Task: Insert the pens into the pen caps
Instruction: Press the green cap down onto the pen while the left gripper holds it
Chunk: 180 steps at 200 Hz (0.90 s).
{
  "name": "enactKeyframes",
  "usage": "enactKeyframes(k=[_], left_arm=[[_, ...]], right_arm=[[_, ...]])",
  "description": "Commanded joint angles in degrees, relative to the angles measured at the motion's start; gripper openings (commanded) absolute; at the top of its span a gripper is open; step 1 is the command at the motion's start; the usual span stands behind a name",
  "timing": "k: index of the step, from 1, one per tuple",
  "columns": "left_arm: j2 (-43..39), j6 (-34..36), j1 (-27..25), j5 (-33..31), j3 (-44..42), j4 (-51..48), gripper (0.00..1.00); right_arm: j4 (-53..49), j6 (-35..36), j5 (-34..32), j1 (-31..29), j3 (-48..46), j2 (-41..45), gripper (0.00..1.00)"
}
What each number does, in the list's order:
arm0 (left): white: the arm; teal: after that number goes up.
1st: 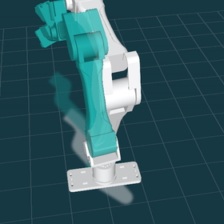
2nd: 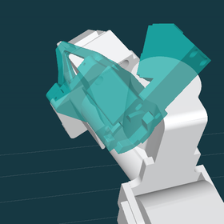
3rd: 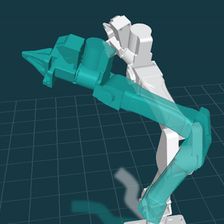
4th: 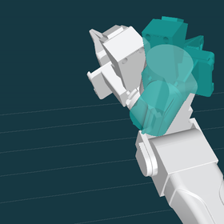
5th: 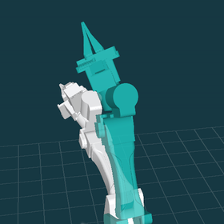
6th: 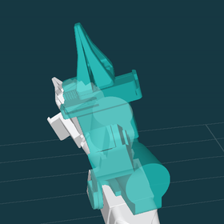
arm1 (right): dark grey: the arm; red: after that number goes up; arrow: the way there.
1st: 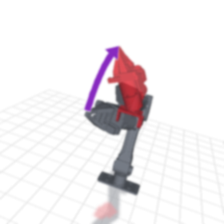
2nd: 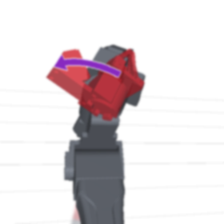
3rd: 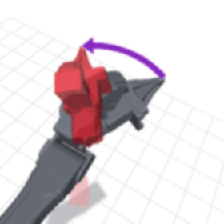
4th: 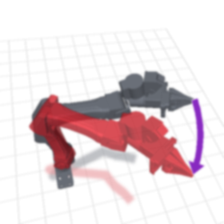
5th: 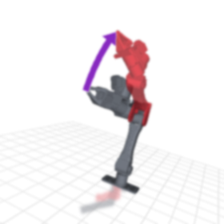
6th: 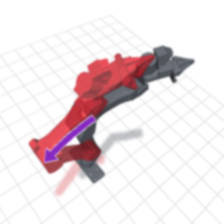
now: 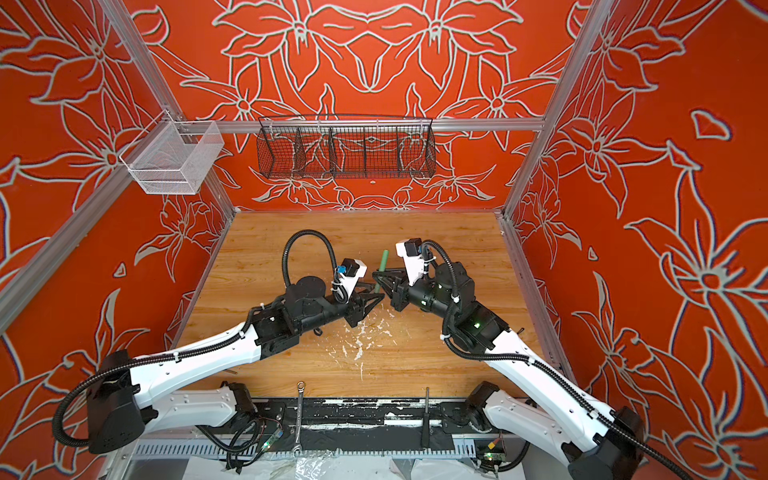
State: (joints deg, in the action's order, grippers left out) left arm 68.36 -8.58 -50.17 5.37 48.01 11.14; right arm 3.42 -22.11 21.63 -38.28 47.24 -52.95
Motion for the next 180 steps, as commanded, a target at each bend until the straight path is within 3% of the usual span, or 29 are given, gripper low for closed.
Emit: enactKeyframes(k=[1, 88, 180], left_arm=[[-2.5, -0.9, 0.9, 4.0, 0.9, -4.7, 0.32], [-0.8, -2.0, 1.4, 8.6, 1.9, -5.9, 0.31], [-1.0, -2.0, 1.7, 7.2, 2.3, -5.0, 0.28]], right_arm=[[-2.5, 2.0, 2.5, -0.3, 1.4, -0.4, 0.0], [0.8, 0.0, 3.3, -0.3, -0.5, -1.2, 0.0], [3.2, -2.3, 4.3, -0.4, -2.3, -1.5, 0.0]])
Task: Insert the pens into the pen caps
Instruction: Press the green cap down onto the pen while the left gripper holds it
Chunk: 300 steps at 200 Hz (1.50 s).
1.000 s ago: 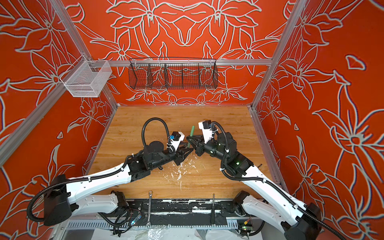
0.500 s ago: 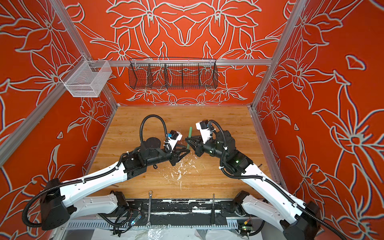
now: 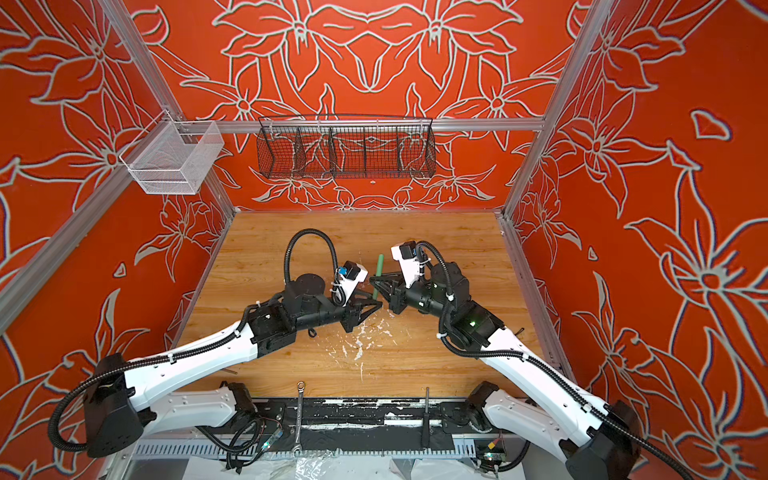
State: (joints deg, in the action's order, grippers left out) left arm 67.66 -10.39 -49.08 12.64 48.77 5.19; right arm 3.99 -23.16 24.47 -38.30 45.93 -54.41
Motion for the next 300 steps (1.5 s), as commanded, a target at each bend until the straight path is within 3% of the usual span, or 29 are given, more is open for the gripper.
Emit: enactKeyframes(k=[1, 23, 65, 83, 124, 163, 209, 300], left_arm=[[-0.3, -0.2, 0.6, 0.0, 1.6, 1.0, 0.28], [0.1, -0.3, 0.6, 0.0, 1.8, 0.9, 0.22], [0.6, -0.9, 0.8, -0.1, 1.8, 1.0, 0.0], [0.9, -1.0, 1.1, -0.2, 1.7, 0.9, 0.0], [2.8, -2.1, 1.6, 1.1, 1.7, -1.0, 0.0], [2.8, -3.0, 1.6, 2.5, 0.6, -1.2, 0.0], [1.6, -2.9, 1.6, 2.4, -1.1, -0.9, 0.0], [1.3, -2.1, 1.6, 1.6, -1.5, -1.3, 0.0]], right_arm=[[2.6, -1.3, 1.5, -0.4, -1.0, -0.1, 0.0], [3.0, -1.8, 1.6, -0.3, -1.4, -0.1, 0.0], [3.3, -2.2, 1.3, -0.3, -2.1, 0.2, 0.0], [2.0, -1.9, 0.5, -0.3, -1.9, 0.7, 0.0], [-8.3, 1.3, -3.7, 0.1, 2.0, 5.3, 0.37], [-15.6, 3.1, -5.9, 3.5, 6.8, 6.8, 0.49], [-15.5, 0.1, -7.7, 5.8, 11.0, 0.8, 0.51], [-14.3, -0.3, -4.9, 5.9, 14.2, -5.1, 0.5]])
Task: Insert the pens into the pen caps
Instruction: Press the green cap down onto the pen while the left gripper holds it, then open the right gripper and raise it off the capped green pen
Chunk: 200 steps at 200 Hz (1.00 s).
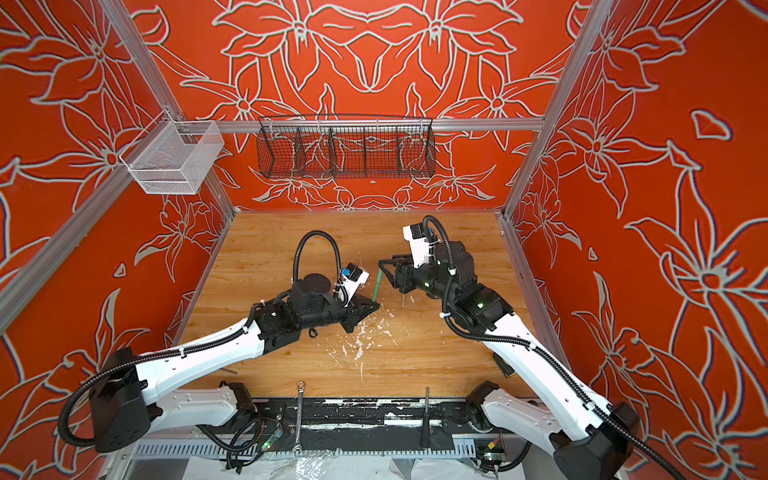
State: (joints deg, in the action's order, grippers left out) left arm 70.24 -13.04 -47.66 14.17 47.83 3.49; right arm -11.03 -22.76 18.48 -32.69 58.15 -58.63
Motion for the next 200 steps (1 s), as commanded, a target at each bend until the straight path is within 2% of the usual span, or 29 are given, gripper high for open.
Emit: enactKeyframes(k=[1, 33, 68, 134, 152, 189, 200], left_arm=[[-1.2, 0.5, 0.2, 0.1, -0.6, 0.3, 0.0], [-1.2, 0.8, 0.2, 0.0, -0.5, 0.0, 0.0], [-1.1, 1.2, 0.2, -0.1, -0.4, -0.2, 0.0], [-0.5, 1.5, 0.2, -0.4, -0.3, -0.1, 0.0], [-0.7, 1.8, 0.2, -0.7, -0.2, -0.2, 0.0], [-0.2, 1.6, 0.2, -3.0, 1.3, -1.8, 0.0], [0.0, 0.9, 0.3, -4.4, 2.5, -2.7, 0.0]], right_arm=[[0.7, -0.8, 1.1, 0.2, 2.0, -1.0, 0.5], [1.6, -0.9, 2.1, 0.2, 2.7, -2.9, 0.47], [3.1, -1.2, 3.3, 0.2, 2.8, -3.7, 0.38], [3.1, -1.8, 4.3, 0.2, 3.3, -4.2, 0.38], [3.1, -1.9, 4.6, 0.2, 3.2, -4.3, 0.3], [2.8, -1.9, 5.1, 0.1, 3.2, -4.6, 0.0], [2.3, -1.8, 5.0, 0.2, 3.0, -4.7, 0.0]])
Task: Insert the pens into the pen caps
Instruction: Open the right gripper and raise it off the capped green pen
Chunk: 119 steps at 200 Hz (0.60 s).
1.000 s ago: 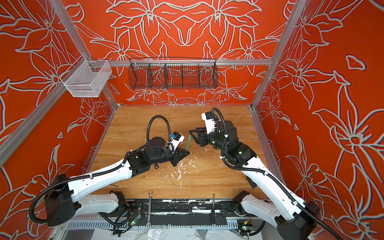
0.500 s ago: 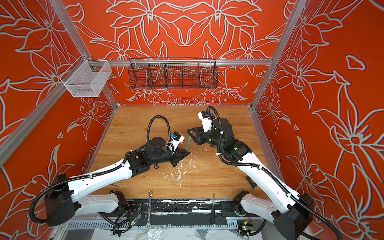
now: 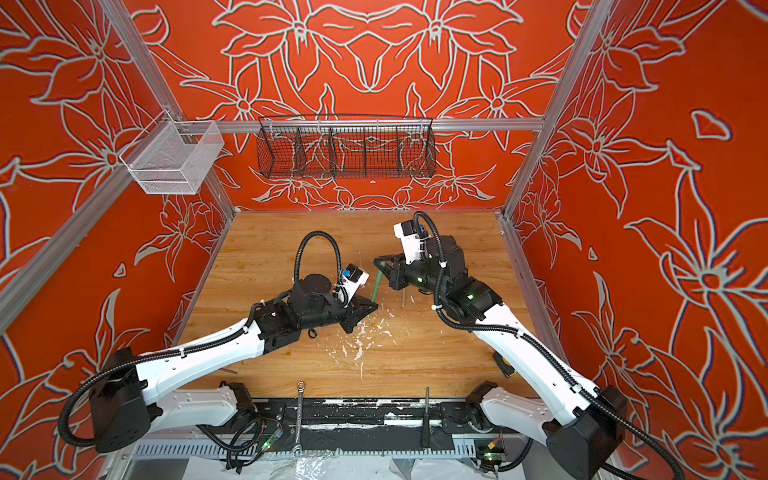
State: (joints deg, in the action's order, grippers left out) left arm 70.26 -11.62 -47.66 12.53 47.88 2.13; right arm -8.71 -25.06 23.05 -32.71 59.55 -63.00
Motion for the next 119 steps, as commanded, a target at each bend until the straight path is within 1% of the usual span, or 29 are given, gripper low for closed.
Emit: enactKeyframes(k=[1, 16, 35, 49, 59, 86, 101, 119], left_arm=[[0.0, -0.6, 0.3, -2.9, 2.7, -1.5, 0.0], [0.7, -1.5, 0.9, -3.7, 5.3, -3.3, 0.0], [1.9, -2.3, 2.1, -2.7, 8.5, -4.8, 0.0], [3.3, -2.7, 3.2, -2.6, 10.1, -5.2, 0.0], [4.6, -2.9, 4.1, -2.5, 10.6, -5.1, 0.0], [7.8, -5.1, 8.6, -0.4, 10.5, -1.9, 0.0], [9.5, -6.5, 11.5, 2.8, 10.3, 0.5, 0.0], [11.3, -6.5, 13.0, 3.2, 10.6, 3.3, 0.0]], right_arm=[[0.0, 0.5, 0.2, 0.2, 1.5, -0.3, 0.0], [-0.9, 0.1, -0.7, 0.2, 0.7, -0.6, 0.0], [-3.2, -1.4, -2.2, 0.2, -0.4, -1.8, 0.0], [-3.9, -3.6, -2.6, 0.1, -2.0, -2.5, 0.0], [-3.1, -5.5, -1.8, 0.2, -3.7, -3.0, 0.0], [0.3, -12.0, -1.3, 0.1, -10.1, -3.9, 0.0], [1.0, -14.8, -1.3, 0.2, -13.0, -4.7, 0.0], [2.0, -17.3, -1.2, 0.1, -15.9, -5.5, 0.0]])
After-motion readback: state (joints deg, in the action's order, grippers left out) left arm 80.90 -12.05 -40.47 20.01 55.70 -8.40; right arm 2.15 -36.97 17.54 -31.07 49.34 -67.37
